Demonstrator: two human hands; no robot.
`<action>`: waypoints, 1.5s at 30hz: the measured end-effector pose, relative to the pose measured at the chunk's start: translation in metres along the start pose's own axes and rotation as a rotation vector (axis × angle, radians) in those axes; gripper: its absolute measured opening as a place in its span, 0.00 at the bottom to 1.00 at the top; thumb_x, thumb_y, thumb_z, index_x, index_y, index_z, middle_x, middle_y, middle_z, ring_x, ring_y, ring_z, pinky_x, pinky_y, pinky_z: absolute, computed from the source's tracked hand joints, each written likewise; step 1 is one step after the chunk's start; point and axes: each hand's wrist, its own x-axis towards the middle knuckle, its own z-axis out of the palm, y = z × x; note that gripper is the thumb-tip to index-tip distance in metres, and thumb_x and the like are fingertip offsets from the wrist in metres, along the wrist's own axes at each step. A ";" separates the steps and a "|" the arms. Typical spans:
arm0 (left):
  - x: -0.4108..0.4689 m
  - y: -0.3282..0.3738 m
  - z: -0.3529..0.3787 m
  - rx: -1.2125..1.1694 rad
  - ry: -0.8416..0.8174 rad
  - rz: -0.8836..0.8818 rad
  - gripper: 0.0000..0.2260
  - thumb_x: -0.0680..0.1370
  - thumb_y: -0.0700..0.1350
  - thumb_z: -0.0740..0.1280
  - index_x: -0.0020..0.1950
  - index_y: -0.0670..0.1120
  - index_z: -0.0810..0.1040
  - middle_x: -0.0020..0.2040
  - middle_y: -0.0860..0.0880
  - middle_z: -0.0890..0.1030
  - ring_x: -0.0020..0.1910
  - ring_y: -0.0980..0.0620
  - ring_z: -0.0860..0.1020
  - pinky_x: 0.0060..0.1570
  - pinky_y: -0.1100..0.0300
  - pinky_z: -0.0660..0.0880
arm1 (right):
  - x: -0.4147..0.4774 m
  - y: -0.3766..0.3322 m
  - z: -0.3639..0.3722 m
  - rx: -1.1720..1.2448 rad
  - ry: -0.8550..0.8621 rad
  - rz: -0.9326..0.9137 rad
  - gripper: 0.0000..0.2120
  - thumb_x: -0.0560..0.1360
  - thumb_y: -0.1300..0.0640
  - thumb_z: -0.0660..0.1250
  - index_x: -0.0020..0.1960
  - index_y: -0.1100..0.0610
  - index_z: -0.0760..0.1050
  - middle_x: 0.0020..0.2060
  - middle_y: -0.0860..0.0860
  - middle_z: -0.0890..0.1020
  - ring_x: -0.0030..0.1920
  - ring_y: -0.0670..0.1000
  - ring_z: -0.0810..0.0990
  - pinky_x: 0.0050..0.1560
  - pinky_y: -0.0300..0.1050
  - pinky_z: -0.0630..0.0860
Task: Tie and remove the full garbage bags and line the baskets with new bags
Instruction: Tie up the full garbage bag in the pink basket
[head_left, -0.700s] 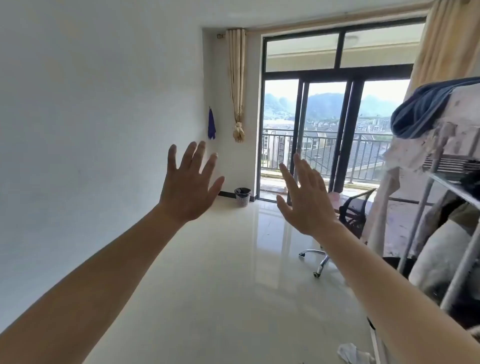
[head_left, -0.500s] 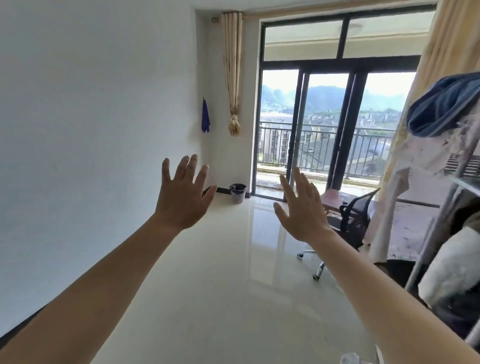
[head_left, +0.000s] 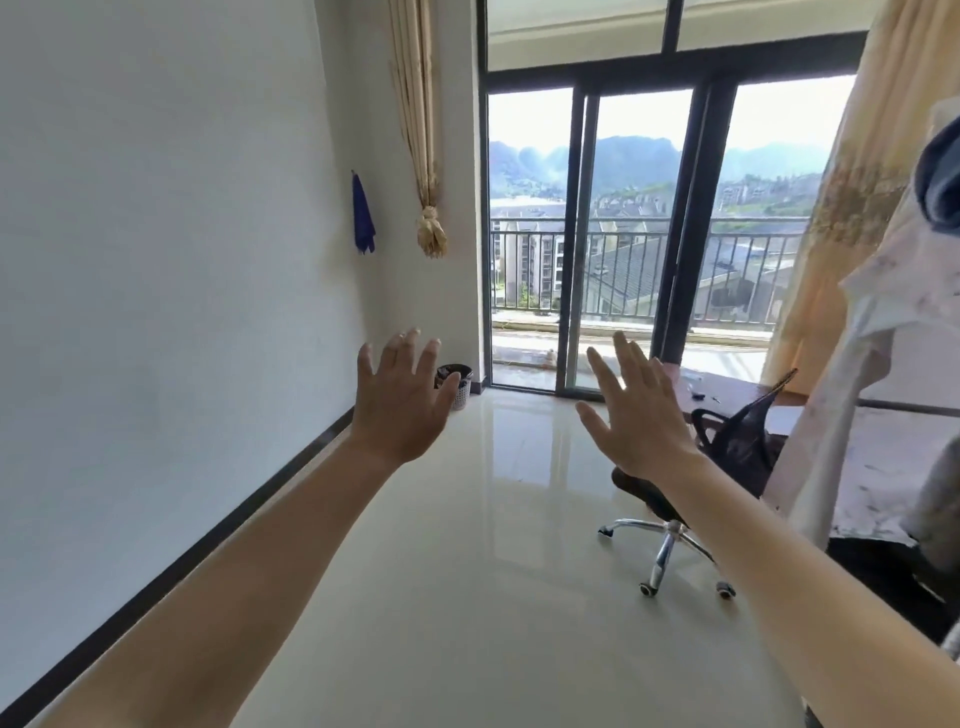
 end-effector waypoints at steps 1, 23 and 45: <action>0.023 0.001 0.018 -0.004 -0.017 0.014 0.28 0.81 0.59 0.47 0.73 0.44 0.67 0.74 0.40 0.67 0.74 0.42 0.63 0.71 0.36 0.56 | 0.024 0.010 0.017 0.021 -0.014 0.020 0.34 0.82 0.39 0.49 0.81 0.52 0.42 0.79 0.58 0.39 0.79 0.58 0.41 0.78 0.58 0.43; 0.449 -0.258 0.358 0.034 -0.014 0.136 0.26 0.81 0.57 0.51 0.69 0.41 0.71 0.70 0.38 0.72 0.69 0.40 0.70 0.66 0.37 0.63 | 0.598 -0.077 0.336 0.211 -0.026 -0.194 0.34 0.81 0.41 0.55 0.81 0.51 0.47 0.80 0.56 0.42 0.80 0.56 0.43 0.77 0.55 0.40; 0.900 -0.392 0.755 -0.093 -0.093 -0.014 0.28 0.82 0.60 0.49 0.75 0.45 0.63 0.76 0.39 0.63 0.74 0.40 0.63 0.68 0.38 0.62 | 1.096 -0.008 0.675 0.292 -0.154 0.022 0.36 0.81 0.39 0.53 0.81 0.53 0.42 0.80 0.57 0.40 0.79 0.58 0.42 0.77 0.59 0.43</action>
